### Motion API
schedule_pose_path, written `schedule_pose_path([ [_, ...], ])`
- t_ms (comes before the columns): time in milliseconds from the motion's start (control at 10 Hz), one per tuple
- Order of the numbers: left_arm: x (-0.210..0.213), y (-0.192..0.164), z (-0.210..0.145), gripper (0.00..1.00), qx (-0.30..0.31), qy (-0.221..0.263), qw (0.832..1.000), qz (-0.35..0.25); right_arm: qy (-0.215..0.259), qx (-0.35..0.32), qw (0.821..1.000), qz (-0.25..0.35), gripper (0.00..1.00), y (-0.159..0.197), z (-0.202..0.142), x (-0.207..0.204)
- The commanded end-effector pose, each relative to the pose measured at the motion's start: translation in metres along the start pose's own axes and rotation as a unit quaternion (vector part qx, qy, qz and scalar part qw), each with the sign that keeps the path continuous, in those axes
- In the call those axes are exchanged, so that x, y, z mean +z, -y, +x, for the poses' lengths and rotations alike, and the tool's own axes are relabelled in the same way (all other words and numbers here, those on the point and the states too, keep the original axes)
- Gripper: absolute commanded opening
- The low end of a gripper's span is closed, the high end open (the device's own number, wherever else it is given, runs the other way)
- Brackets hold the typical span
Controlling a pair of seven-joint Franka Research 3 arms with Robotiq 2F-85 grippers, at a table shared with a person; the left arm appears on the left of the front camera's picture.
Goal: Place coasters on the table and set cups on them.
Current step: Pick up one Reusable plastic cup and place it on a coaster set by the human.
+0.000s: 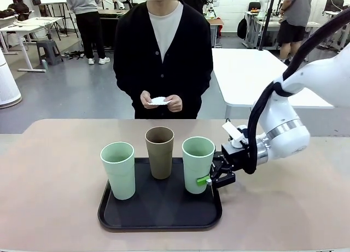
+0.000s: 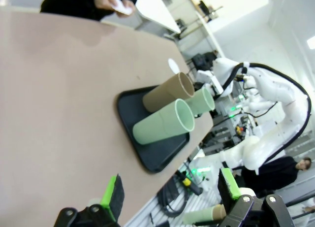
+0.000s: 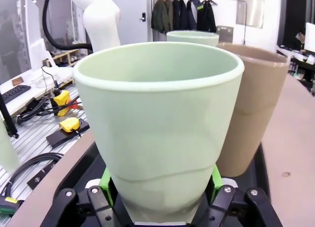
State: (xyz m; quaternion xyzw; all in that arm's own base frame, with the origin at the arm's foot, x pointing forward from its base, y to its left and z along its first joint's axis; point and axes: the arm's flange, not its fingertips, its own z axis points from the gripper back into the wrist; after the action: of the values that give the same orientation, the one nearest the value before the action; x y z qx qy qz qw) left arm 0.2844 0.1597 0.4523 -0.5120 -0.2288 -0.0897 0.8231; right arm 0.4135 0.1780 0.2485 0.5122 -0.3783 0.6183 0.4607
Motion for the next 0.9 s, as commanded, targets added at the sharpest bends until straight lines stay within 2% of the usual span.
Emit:
schedule_pose_path([
  [0, 0.001, -0.001, 0.000, 1.00, -0.005, 0.002, 1.000, -0.003, -0.006, 0.007, 0.999, -0.032, 0.80, -0.033, 0.062, 0.025],
  [200, 0.001, -0.001, 0.000, 1.00, -0.005, 0.002, 1.000, -0.003, -0.016, 0.017, 0.998, -0.054, 0.80, -0.058, 0.121, 0.047],
  [500, 0.001, -0.001, 0.000, 1.00, -0.005, 0.002, 1.000, -0.003, -0.030, 0.003, 0.997, -0.073, 0.80, -0.074, 0.181, 0.062],
  [800, 0.001, -0.001, 0.000, 1.00, -0.005, 0.002, 1.000, -0.003, -0.039, -0.017, 0.996, -0.082, 0.80, -0.071, 0.194, 0.062],
])
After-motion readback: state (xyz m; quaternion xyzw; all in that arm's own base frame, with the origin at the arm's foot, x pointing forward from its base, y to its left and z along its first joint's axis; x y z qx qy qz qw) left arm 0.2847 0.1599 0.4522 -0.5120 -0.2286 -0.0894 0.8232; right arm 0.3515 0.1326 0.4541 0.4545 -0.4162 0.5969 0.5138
